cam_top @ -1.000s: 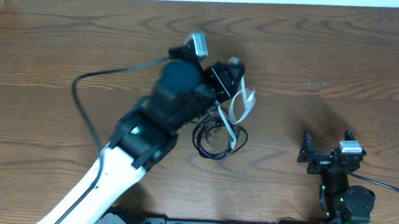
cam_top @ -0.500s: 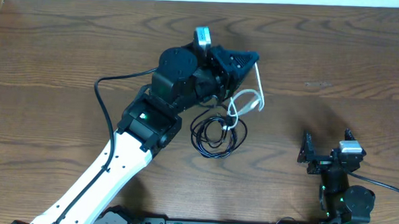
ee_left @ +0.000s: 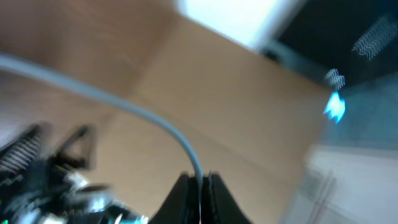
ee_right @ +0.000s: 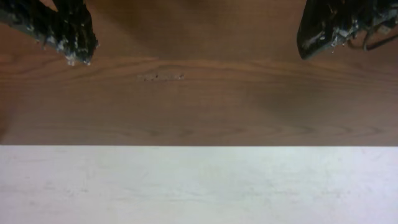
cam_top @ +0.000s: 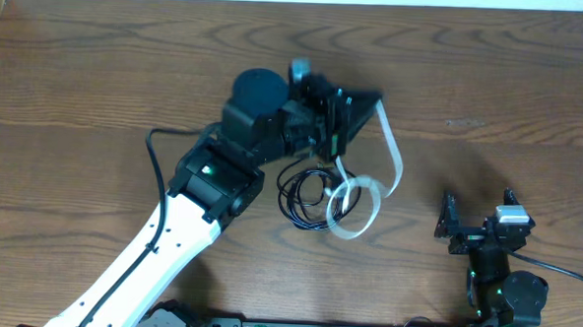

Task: Untangle cables

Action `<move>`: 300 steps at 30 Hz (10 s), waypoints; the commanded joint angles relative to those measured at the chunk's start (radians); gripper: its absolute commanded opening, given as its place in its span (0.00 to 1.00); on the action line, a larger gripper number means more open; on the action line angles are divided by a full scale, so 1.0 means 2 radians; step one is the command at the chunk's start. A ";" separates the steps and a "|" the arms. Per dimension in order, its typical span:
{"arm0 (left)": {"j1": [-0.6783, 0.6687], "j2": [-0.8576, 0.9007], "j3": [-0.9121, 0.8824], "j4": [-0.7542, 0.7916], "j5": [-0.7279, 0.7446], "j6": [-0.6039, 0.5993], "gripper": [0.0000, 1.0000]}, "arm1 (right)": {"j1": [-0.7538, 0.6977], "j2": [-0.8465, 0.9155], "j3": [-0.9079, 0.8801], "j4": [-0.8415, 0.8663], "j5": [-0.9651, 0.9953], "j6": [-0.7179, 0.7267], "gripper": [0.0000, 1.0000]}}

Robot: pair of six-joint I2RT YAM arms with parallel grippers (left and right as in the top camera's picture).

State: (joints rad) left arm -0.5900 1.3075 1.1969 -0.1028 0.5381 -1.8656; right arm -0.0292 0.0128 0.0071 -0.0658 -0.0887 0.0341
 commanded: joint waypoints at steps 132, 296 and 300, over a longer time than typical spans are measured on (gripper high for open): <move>0.022 -0.010 0.007 0.038 -0.119 -0.111 0.07 | 0.002 0.000 -0.001 -0.002 0.004 0.001 0.99; 0.152 0.071 0.324 -0.397 -0.330 0.740 0.08 | 0.002 0.000 -0.001 -0.002 0.004 0.001 0.99; 0.152 0.067 0.324 -0.429 -0.281 0.767 0.08 | 0.002 0.000 -0.001 -0.002 0.004 0.001 0.99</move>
State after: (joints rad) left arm -0.2886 1.4643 1.8282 -0.9512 -0.0616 -0.4000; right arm -0.0292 0.0128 0.0071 -0.0658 -0.0883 0.0341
